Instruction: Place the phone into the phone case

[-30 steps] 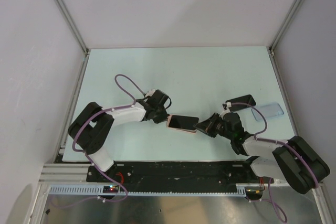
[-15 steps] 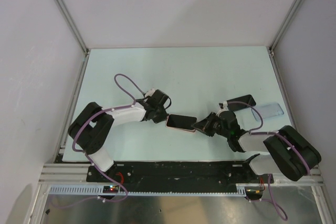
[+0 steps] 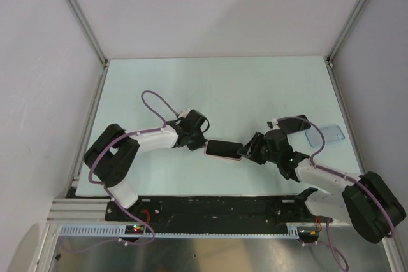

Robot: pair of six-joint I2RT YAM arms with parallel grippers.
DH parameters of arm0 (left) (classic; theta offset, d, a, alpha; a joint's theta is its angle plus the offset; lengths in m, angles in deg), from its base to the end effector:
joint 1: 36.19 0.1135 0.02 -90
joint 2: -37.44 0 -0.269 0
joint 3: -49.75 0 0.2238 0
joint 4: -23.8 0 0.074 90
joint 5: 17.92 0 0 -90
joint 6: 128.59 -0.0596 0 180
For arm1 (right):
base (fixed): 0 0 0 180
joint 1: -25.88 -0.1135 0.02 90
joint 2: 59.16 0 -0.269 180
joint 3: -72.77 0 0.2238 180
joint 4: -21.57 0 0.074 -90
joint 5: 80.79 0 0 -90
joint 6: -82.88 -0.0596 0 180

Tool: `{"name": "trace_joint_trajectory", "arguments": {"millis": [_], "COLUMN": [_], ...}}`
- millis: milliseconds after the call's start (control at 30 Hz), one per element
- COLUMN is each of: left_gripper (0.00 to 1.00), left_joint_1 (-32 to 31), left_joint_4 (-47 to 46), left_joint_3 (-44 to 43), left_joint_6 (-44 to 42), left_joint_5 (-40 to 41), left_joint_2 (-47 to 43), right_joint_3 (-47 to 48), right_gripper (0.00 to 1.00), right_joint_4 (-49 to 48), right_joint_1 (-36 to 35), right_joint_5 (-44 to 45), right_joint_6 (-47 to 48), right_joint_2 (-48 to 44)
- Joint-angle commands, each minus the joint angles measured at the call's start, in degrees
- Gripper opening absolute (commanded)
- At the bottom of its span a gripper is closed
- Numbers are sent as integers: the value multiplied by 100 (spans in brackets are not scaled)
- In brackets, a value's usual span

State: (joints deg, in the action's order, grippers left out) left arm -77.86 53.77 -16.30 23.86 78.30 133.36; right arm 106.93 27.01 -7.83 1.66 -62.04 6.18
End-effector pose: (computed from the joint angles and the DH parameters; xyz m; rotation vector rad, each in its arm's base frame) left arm 0.2349 -0.2005 0.1544 -0.5246 2.6423 -0.4824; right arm 0.1671 0.1209 0.1627 0.3621 2.3646 0.9526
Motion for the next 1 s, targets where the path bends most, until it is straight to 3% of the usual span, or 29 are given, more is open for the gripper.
{"name": "trace_joint_trajectory", "arguments": {"millis": [0, 67, 267, 433, 567, 800, 967], "left_gripper": [0, 0, 0, 0, 0, 0, 0], "left_joint_1": [-60, -58, -56, -60, -53, -60, -57], "left_joint_4": [-69, -68, -71, -62, -70, -66, -72], "left_joint_3": [-98, -91, -62, -16, 5, 11, 18], "left_joint_6": [-40, -54, -106, -143, -163, -174, -167], "left_joint_5": [-231, -239, -242, -244, -254, -270, -293], "left_joint_2": [58, 45, 25, -11, -43, -61, -64], "right_joint_3": [288, 335, 567, 762, 811, 990, 1114], "right_gripper": [44, 44, 31, 29, 28, 13, 11], "right_joint_4": [790, 1021, 1269, 1297, 1254, 1305, 1374], "right_joint_1": [50, 56, -146, -486, -575, -700, -875], "right_joint_5": [362, 547, 942, 1397, 1518, 1643, 1766], "right_joint_6": [403, 526, 784, 788, 767, 845, 917], "right_joint_2": [-343, -453, -315, -167, -165, 161, 405]}}
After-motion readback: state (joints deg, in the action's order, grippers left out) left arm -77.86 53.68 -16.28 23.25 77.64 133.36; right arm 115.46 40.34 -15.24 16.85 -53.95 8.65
